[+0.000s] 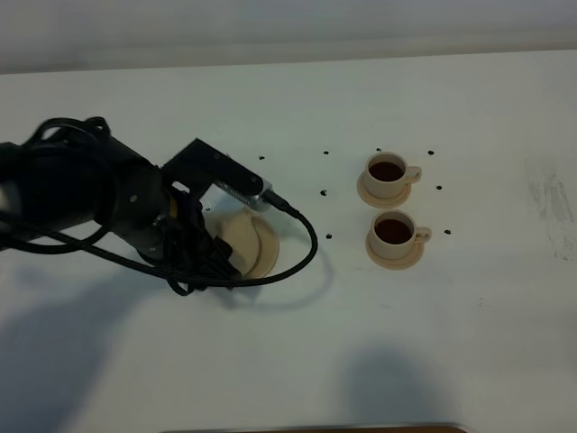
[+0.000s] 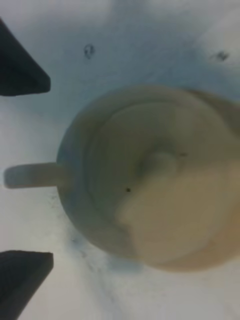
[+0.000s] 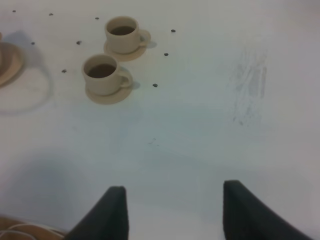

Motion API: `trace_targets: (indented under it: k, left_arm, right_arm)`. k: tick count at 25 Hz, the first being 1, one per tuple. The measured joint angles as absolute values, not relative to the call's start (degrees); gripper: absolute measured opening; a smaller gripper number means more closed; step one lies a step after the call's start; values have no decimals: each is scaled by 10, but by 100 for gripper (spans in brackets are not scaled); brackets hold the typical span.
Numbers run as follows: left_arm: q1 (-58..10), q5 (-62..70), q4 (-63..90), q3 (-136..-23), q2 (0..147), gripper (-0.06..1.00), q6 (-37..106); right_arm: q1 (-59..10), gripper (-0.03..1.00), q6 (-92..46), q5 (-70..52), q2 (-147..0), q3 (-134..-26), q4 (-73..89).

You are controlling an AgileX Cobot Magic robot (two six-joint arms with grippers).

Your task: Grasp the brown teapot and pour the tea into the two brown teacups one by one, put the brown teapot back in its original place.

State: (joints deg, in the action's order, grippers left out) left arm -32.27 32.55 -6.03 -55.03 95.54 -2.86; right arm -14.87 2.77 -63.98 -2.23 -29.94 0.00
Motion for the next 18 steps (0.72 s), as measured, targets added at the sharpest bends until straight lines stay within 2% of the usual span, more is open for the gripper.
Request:
trace_targets:
  k: [3, 8, 12, 18]
  left_arm:
    - [-320, 326, -82, -551, 930, 63, -32]
    - [-270, 329, -112, -551, 926, 63, -38]
    - [-209, 330, -117, -551, 911, 63, -39]
    - [-80, 348, -122, -551, 843, 63, -40]
  right_arm:
    - [-149, 44, 28, -640, -22, -299, 0]
    - [-149, 44, 28, -640, -22, -299, 0]
    - [-149, 44, 28, -640, -22, -299, 0]
    - [-149, 44, 28, -640, -22, -299, 0]
